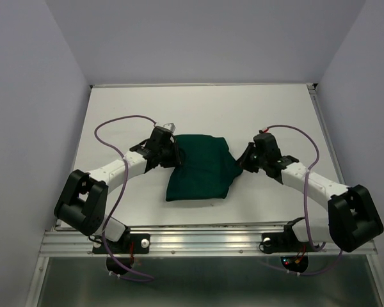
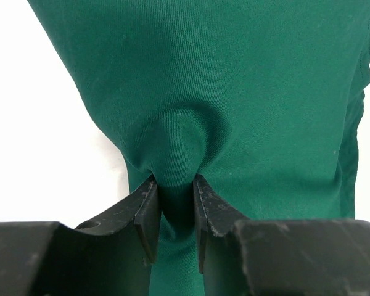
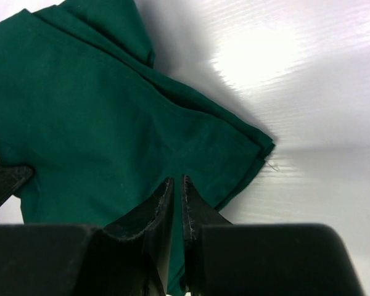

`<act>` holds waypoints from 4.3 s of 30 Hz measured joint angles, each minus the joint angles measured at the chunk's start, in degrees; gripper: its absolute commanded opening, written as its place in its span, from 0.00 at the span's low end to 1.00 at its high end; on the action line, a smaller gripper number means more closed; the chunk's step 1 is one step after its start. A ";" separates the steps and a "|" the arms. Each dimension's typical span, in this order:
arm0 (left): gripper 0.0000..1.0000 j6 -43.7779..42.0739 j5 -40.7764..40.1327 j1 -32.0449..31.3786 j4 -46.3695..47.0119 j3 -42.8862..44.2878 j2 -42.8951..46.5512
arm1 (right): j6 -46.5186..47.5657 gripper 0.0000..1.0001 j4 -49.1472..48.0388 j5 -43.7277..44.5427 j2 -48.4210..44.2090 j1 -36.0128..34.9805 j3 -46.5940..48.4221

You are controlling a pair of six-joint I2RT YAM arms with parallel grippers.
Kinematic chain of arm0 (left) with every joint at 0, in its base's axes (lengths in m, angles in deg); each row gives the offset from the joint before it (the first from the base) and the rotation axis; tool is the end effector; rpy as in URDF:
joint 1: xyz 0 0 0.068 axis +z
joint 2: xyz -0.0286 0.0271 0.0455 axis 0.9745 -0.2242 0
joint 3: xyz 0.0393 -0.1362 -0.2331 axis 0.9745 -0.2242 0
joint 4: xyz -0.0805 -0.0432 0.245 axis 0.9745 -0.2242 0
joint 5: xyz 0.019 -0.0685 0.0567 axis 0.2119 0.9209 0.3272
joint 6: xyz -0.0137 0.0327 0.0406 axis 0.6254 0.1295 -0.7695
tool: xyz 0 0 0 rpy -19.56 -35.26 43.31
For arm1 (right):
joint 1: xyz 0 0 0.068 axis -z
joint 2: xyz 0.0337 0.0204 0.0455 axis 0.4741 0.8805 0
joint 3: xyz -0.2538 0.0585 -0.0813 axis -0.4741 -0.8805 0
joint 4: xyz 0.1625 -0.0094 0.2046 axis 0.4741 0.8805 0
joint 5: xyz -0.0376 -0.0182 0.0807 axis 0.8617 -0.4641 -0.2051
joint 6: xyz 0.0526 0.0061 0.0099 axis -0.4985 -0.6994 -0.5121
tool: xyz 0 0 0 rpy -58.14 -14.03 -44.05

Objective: Prepare the surgical pack

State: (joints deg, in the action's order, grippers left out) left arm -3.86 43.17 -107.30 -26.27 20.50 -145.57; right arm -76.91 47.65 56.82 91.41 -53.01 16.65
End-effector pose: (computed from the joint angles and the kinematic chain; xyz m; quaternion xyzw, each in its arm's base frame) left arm 0.2623 -0.1585 0.2108 0.0293 0.9123 -0.2557 0.3186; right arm 0.2354 0.1095 0.2017 0.1702 0.9054 0.2375 0.3080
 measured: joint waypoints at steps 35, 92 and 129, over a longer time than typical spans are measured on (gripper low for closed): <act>0.65 -3.23 -4.79 0.15 -9.05 11.56 0.72 | -6.36 0.95 -5.86 7.93 -5.92 -2.95 -6.12; 0.64 -2.51 -2.38 -4.31 -10.62 16.35 1.11 | -11.93 0.01 -10.73 -0.02 -21.09 -2.60 -5.79; 0.60 -4.74 -1.62 -16.39 -13.31 29.88 -12.63 | -14.60 0.01 -9.27 6.05 -19.34 -2.60 -27.32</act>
State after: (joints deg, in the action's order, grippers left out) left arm -8.60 41.55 -123.70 -39.58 50.38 -158.20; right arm -91.51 38.39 62.87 72.07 -55.61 -10.67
